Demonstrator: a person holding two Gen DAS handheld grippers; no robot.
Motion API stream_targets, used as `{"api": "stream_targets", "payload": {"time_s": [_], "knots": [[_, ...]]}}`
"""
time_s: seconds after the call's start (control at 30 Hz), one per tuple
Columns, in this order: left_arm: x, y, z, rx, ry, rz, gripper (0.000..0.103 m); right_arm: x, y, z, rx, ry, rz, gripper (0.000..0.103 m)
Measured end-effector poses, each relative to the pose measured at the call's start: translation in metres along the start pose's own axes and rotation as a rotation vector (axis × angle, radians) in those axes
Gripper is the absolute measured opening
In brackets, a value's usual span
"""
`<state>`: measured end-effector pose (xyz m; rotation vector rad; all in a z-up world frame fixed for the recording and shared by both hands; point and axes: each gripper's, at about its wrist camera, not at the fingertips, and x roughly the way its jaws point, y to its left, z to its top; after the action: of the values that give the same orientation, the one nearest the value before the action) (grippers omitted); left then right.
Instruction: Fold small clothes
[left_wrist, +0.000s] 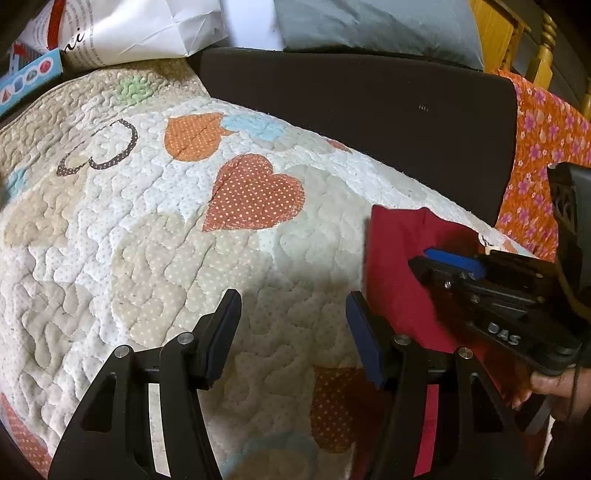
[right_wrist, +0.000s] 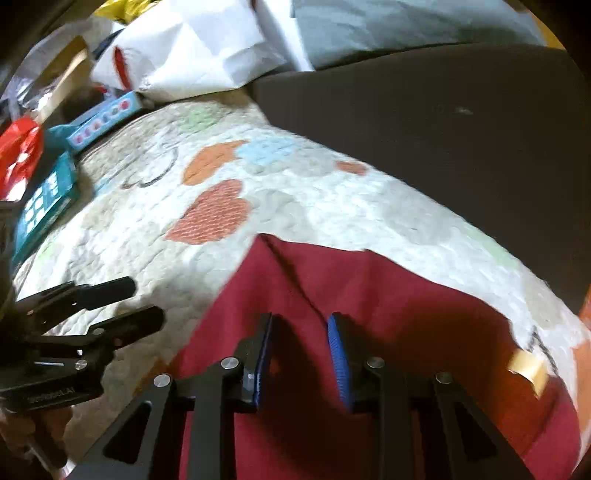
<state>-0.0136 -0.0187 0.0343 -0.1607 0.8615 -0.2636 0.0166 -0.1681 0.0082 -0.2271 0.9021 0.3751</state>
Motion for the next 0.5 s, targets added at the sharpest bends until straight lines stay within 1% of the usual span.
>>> {"api": "stream_targets", "payload": {"time_s": [0.03,0.07,0.13,0.2,0.27,0.33,0.37,0.43,0.47,0.5], "knots": [[-0.001,0.0,0.001,-0.002,-0.004,0.002,0.059,0.003,0.006,0.002,-0.038,0.005,-0.024,0.004],[-0.002,0.001,0.001,-0.007,-0.013,0.003,0.059,0.003,0.009,0.004,-0.057,0.001,-0.041,0.004],[-0.006,0.003,0.003,-0.02,-0.032,0.003,0.059,0.005,0.015,0.01,-0.056,-0.013,-0.051,0.003],[-0.008,0.005,0.004,-0.028,-0.049,0.002,0.059,0.006,0.017,0.018,-0.025,-0.038,-0.057,0.003],[-0.011,0.005,0.004,-0.031,-0.073,0.005,0.059,0.006,0.017,0.025,0.023,-0.065,-0.037,0.003],[-0.011,0.003,0.004,-0.026,-0.08,-0.01,0.059,0.013,0.018,0.029,0.066,-0.082,-0.039,0.003],[-0.011,0.001,0.003,-0.02,-0.079,-0.02,0.059,0.014,0.019,0.028,0.074,-0.084,-0.042,0.003],[-0.011,-0.005,0.001,0.005,-0.079,-0.041,0.059,0.009,0.015,0.023,0.109,-0.059,-0.034,0.003],[-0.012,-0.008,0.0,0.016,-0.084,-0.047,0.059,0.001,0.013,0.019,0.122,-0.055,-0.032,0.004],[-0.013,-0.012,-0.001,0.029,-0.091,-0.056,0.059,-0.013,0.01,0.013,0.133,-0.066,-0.038,0.007]]}}
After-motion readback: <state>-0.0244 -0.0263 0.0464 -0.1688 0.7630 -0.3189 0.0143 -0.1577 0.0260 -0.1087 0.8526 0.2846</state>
